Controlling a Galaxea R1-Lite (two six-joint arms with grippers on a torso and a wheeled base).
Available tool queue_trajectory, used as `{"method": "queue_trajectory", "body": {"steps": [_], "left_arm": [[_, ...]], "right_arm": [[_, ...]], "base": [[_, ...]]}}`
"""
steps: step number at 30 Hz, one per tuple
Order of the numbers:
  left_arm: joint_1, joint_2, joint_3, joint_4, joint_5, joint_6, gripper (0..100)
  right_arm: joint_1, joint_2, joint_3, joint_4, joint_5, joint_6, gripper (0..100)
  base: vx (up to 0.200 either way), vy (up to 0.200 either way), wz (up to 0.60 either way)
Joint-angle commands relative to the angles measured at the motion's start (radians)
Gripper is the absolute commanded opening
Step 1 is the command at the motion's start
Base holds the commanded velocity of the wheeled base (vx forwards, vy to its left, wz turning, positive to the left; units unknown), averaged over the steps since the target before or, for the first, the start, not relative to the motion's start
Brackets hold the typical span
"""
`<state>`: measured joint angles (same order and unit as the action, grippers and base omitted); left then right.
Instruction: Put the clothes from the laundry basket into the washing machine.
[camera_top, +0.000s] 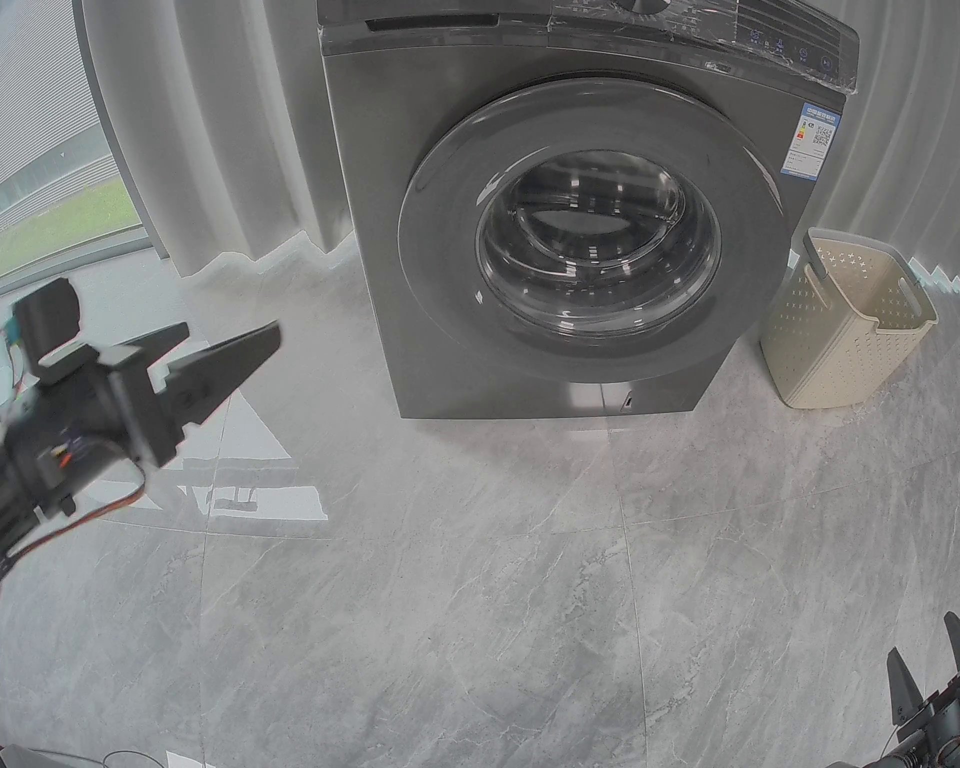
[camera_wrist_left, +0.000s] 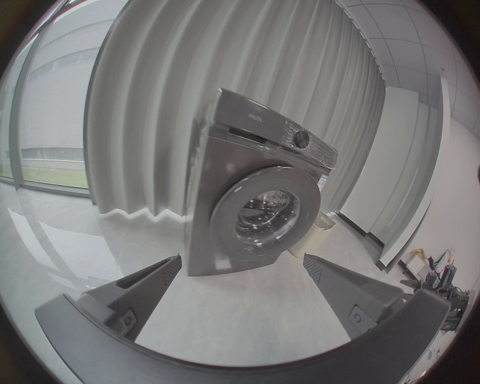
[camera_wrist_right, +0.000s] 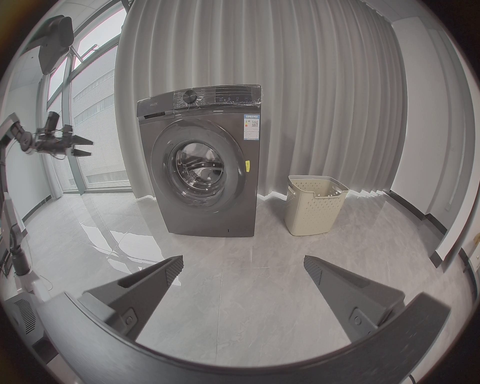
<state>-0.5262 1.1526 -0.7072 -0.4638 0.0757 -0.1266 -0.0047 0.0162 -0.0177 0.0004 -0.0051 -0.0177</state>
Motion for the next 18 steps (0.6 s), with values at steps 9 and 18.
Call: {"method": "queue_trajectory", "body": {"steps": [9, 18], "left_arm": [[0.414, -1.065, 0.643, 0.360, -0.090, 0.076, 100], [0.482, -1.080, 0.707, 0.445, -0.047, 0.090, 100]], "right_arm": [[0.000, -0.016, 0.018, 0.000, -0.001, -0.001, 100], [0.000, -0.016, 0.018, 0.000, 0.001, -0.001, 100]], "base": [[0.000, 0.000, 0.00], [0.000, 0.000, 0.00]]}}
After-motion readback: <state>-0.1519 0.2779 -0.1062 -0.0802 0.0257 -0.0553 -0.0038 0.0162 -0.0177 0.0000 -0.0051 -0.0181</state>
